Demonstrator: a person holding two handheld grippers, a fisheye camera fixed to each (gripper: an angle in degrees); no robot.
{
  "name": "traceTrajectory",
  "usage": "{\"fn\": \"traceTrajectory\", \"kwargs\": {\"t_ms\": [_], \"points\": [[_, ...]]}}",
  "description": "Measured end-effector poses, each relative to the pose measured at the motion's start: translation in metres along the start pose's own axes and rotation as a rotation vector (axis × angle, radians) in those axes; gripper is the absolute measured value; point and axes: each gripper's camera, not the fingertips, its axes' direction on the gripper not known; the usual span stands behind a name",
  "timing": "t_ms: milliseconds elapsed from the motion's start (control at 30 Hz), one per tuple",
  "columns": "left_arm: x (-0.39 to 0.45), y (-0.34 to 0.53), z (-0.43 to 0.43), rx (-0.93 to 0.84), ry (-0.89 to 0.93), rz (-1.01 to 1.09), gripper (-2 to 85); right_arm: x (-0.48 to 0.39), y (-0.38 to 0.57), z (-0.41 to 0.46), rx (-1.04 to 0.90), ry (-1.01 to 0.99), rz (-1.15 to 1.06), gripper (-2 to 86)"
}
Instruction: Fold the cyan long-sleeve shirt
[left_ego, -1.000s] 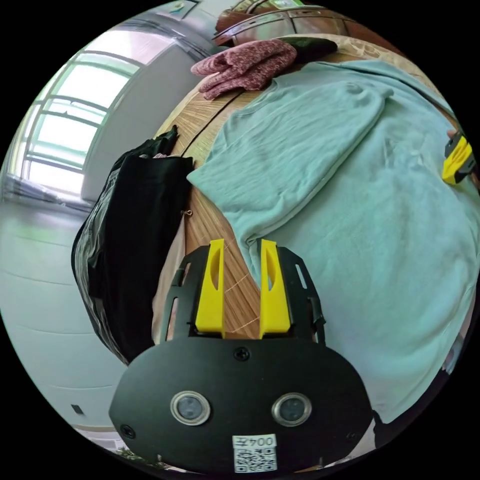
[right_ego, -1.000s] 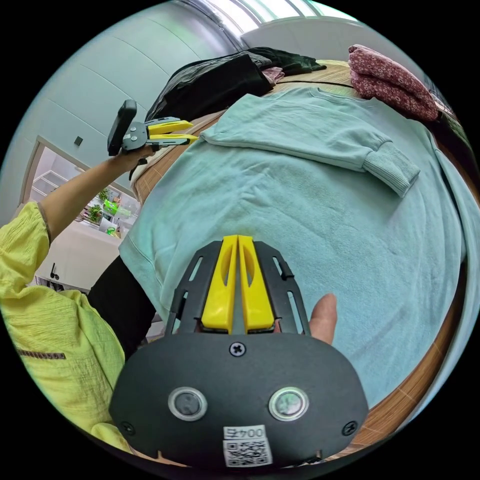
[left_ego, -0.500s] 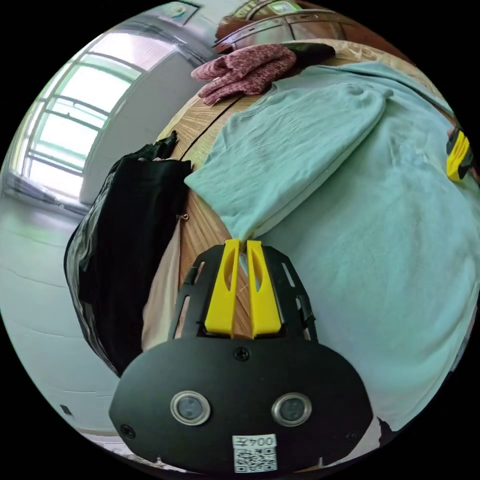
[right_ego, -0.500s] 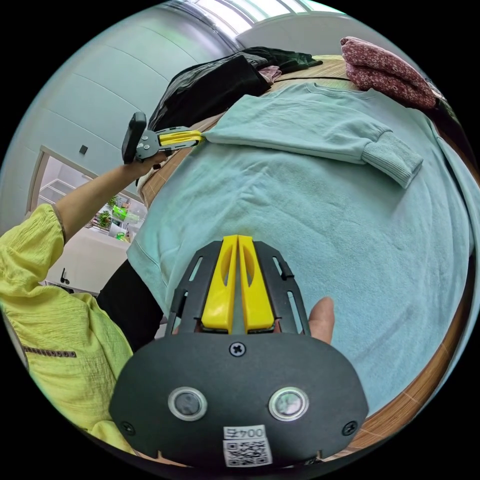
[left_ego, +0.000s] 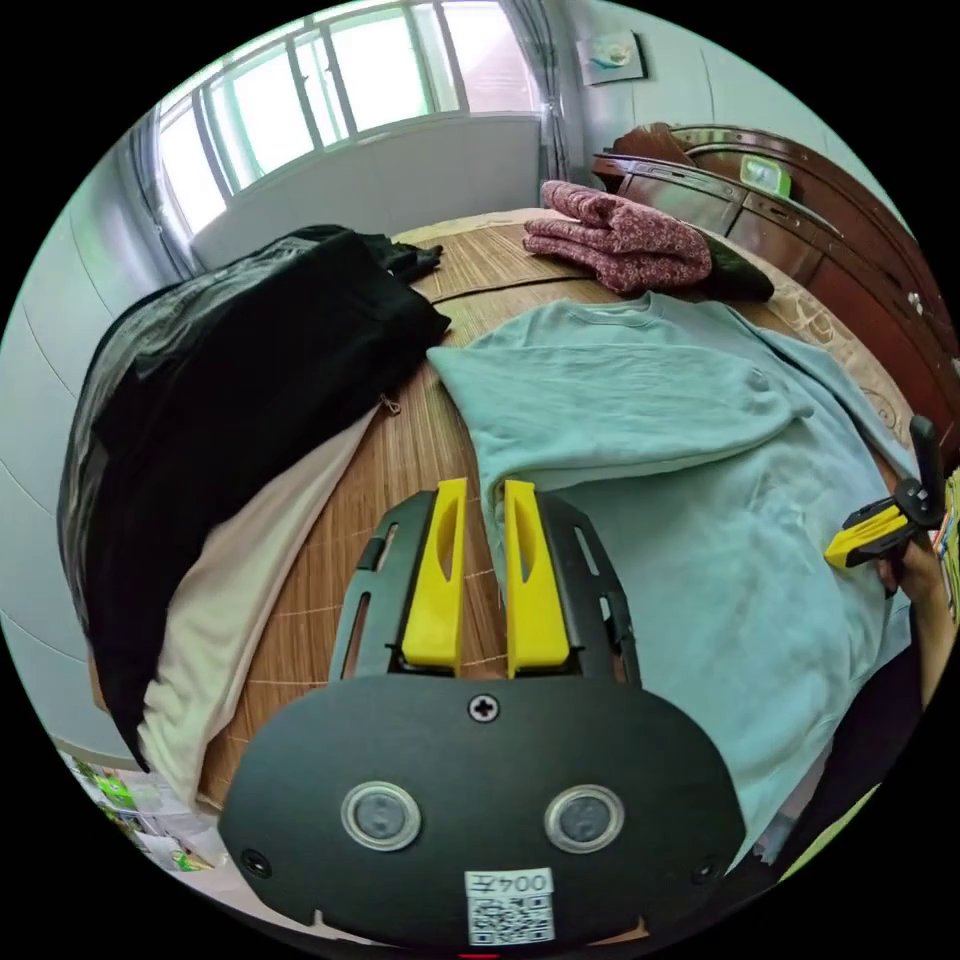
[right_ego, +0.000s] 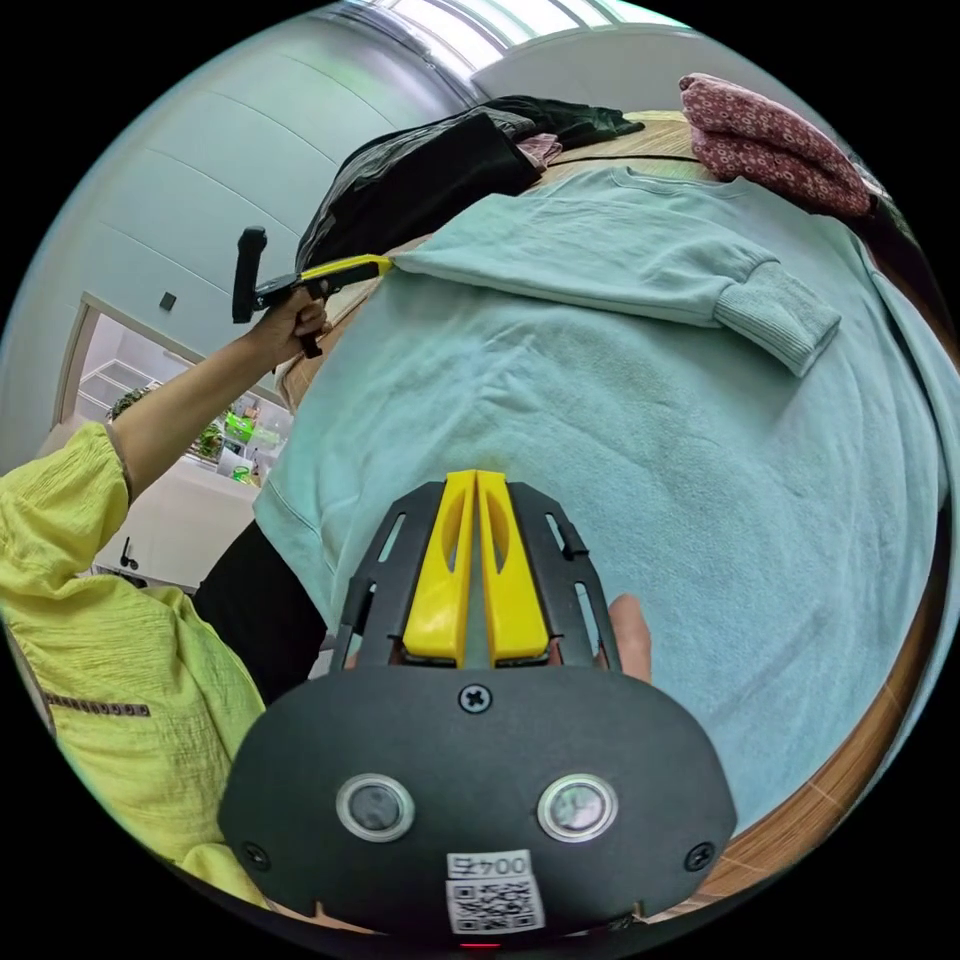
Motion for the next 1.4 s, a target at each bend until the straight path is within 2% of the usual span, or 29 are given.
{"fn": "traceTrajectory", "kwargs": {"t_ms": [100, 167, 267, 367, 433, 533, 700, 833, 900, 967, 1033, 1133, 1200, 1267, 1300, 1400], "points": [[0.013, -0.001, -0.002, -0.01, -0.084, 0.076, 3.6, -0.014, 0.0, 0.002, -0.004, 0.046, -0.022, -0.8], [0.01, 0.006, 0.01, -0.119, -0.116, 0.14, 2.5, -0.02, 0.001, 0.004, -0.004, 0.062, -0.031, -0.8], [-0.016, 0.027, 0.017, -0.195, -0.208, 0.11, 1.2, -0.031, 0.001, 0.006, -0.014, 0.084, -0.047, -0.7], [-0.045, 0.038, 0.005, -0.142, -0.12, -0.021, 0.7, -0.053, -0.003, 0.009, -0.052, 0.157, -0.093, -0.7], [-0.05, 0.037, 0.001, -0.094, -0.049, -0.065, 0.6, -0.078, -0.004, 0.016, -0.089, 0.282, -0.156, -0.7], [-0.037, 0.023, 0.007, -0.076, 0.004, -0.031, 0.7, -0.104, -0.005, 0.024, -0.129, 0.397, -0.21, -0.5], [-0.005, -0.003, 0.032, -0.108, -0.012, 0.079, 1.5, -0.115, -0.003, 0.025, -0.15, 0.38, -0.211, 1.2], [-0.001, 0.003, 0.07, -0.272, -0.095, 0.124, 1.8, -0.111, 0.002, 0.013, -0.106, 0.359, -0.149, 7.9], [-0.009, 0.015, 0.069, -0.21, -0.061, 0.128, 1.8, -0.111, 0.006, 0.006, -0.086, 0.358, -0.139, 8.6], [-0.025, 0.023, 0.065, -0.187, 0.019, 0.02, 1.7, -0.112, 0.011, 0.001, -0.073, 0.367, -0.132, 8.9], [-0.027, 0.02, 0.057, -0.192, -0.002, -0.03, 1.4, -0.112, 0.015, 0.003, -0.112, 0.365, -0.121, 8.7], [-0.01, 0.016, 0.034, -0.056, -0.028, 0.039, 1.4, -0.115, 0.022, 0.005, -0.119, 0.381, -0.11, 8.1], [0.0, 0.013, 0.044, -0.109, -0.066, 0.117, 1.8, -0.121, 0.027, 0.005, -0.117, 0.408, -0.117, 7.8], [-0.003, 0.022, 0.074, -0.276, -0.141, 0.149, 2.0, -0.126, 0.032, 0.004, -0.113, 0.431, -0.131, 7.8], [-0.008, 0.027, 0.071, -0.222, -0.124, 0.145, 2.0, -0.128, 0.035, 0.003, -0.11, 0.436, -0.14, 7.8], [-0.036, 0.037, 0.066, -0.209, 0.01, -0.011, 1.3, -0.129, 0.043, -0.003, -0.103, 0.414, -0.134, 8.2]]}}
